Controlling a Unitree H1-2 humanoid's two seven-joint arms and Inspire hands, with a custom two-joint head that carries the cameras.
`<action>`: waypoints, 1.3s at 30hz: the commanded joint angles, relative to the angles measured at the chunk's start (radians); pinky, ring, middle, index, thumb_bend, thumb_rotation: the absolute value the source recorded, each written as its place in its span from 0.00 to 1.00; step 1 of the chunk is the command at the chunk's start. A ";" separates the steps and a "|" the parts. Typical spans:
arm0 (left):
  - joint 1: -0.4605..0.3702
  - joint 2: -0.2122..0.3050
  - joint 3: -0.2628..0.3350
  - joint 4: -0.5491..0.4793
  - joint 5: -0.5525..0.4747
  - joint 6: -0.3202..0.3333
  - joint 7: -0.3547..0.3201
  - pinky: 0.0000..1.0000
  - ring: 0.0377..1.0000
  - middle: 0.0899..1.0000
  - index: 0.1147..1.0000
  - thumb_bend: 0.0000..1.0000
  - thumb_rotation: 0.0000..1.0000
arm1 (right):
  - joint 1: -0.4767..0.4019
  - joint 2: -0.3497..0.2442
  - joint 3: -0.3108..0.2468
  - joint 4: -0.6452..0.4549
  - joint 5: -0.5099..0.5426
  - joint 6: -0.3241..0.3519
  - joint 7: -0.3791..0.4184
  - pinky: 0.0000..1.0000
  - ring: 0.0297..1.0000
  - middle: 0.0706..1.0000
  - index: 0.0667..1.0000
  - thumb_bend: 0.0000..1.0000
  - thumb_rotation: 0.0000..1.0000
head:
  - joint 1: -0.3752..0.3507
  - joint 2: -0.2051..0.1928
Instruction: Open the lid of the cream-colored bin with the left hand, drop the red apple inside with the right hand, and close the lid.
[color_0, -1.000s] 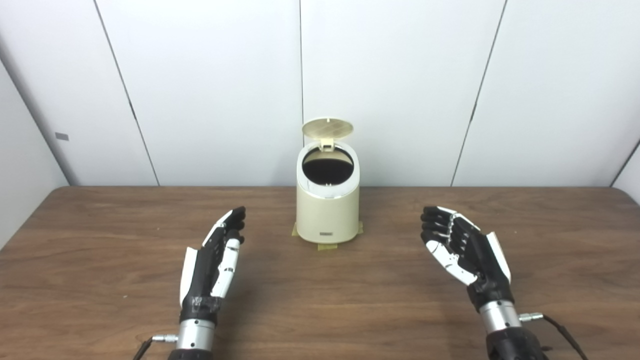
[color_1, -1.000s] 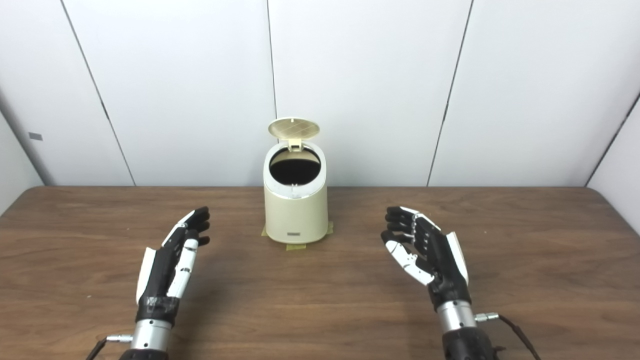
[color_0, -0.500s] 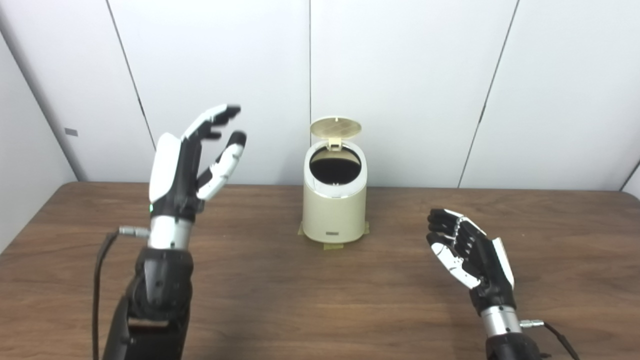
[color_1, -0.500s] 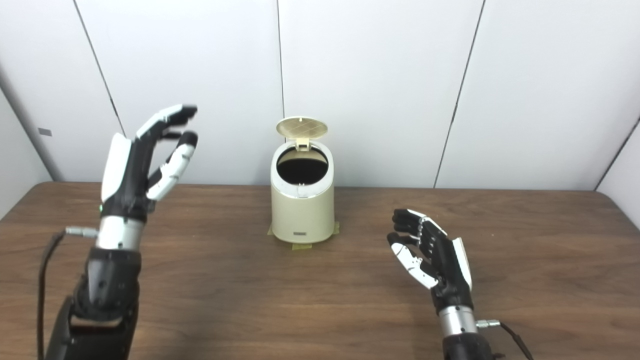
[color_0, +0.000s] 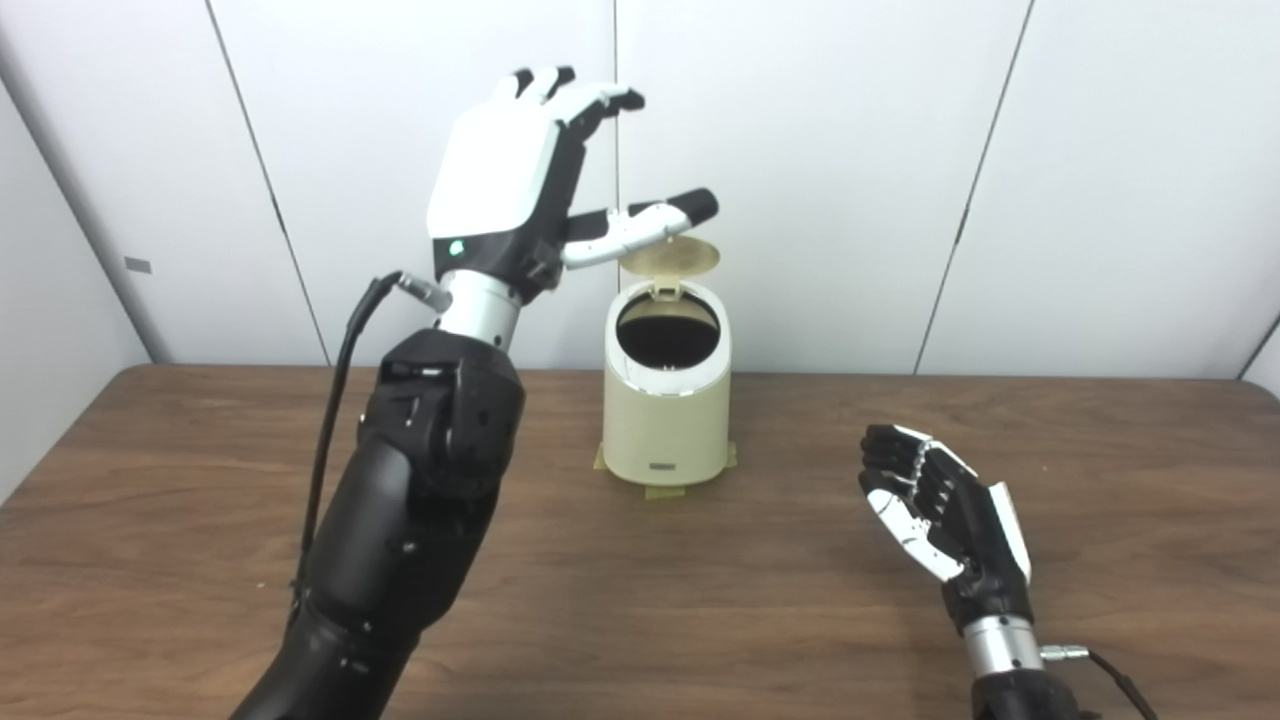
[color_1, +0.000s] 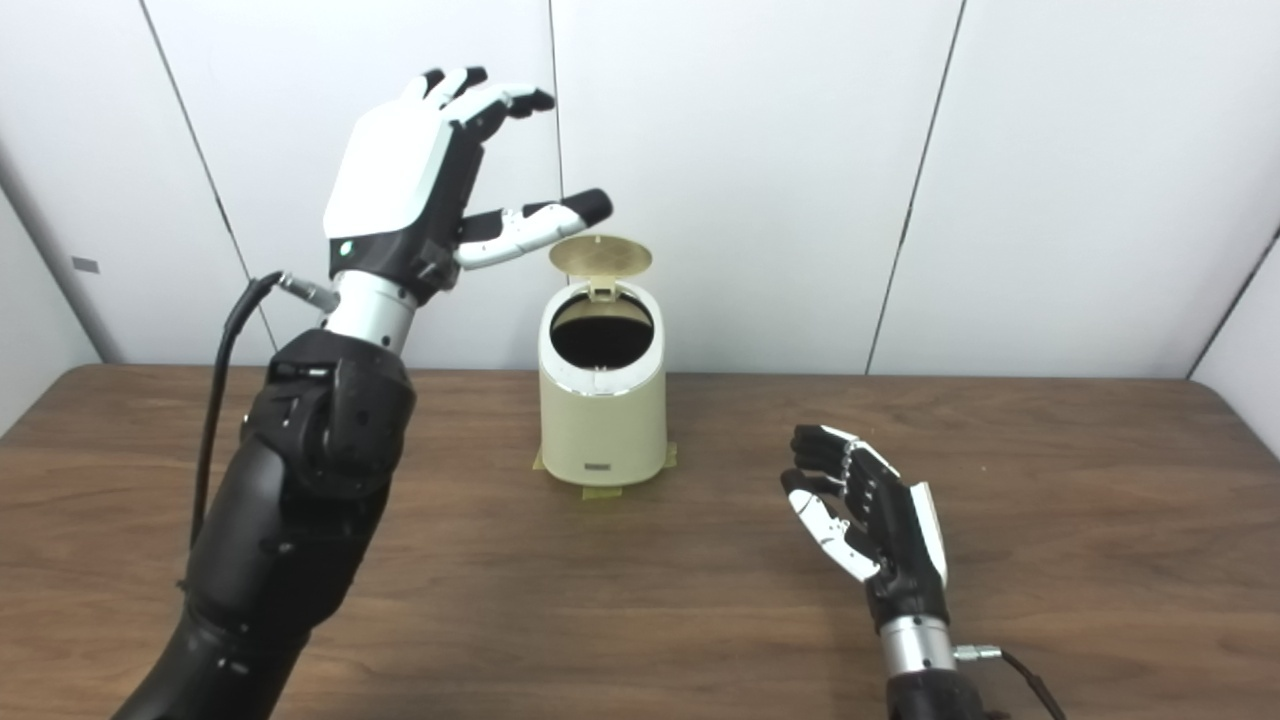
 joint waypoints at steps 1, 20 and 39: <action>-0.053 0.004 -0.024 0.019 0.085 0.017 -0.046 1.00 0.89 0.72 0.70 0.92 0.97 | -0.037 0.002 -0.007 -0.029 0.005 -0.027 -0.008 0.66 0.71 0.70 0.67 0.17 0.36 | -0.001 0.000; -0.074 -0.045 -0.079 0.203 0.190 0.015 -0.102 1.00 1.00 0.82 0.79 1.00 0.96 | -0.030 0.013 -0.003 -0.032 -0.025 -0.015 -0.019 0.65 0.70 0.69 0.67 0.18 0.31 | -0.009 -0.009; -0.018 -0.055 -0.074 0.167 0.166 0.009 -0.101 1.00 0.97 0.82 0.77 0.97 0.97 | -0.033 0.025 -0.007 -0.035 -0.053 0.009 -0.038 0.66 0.71 0.70 0.67 0.19 0.32 | -0.020 -0.002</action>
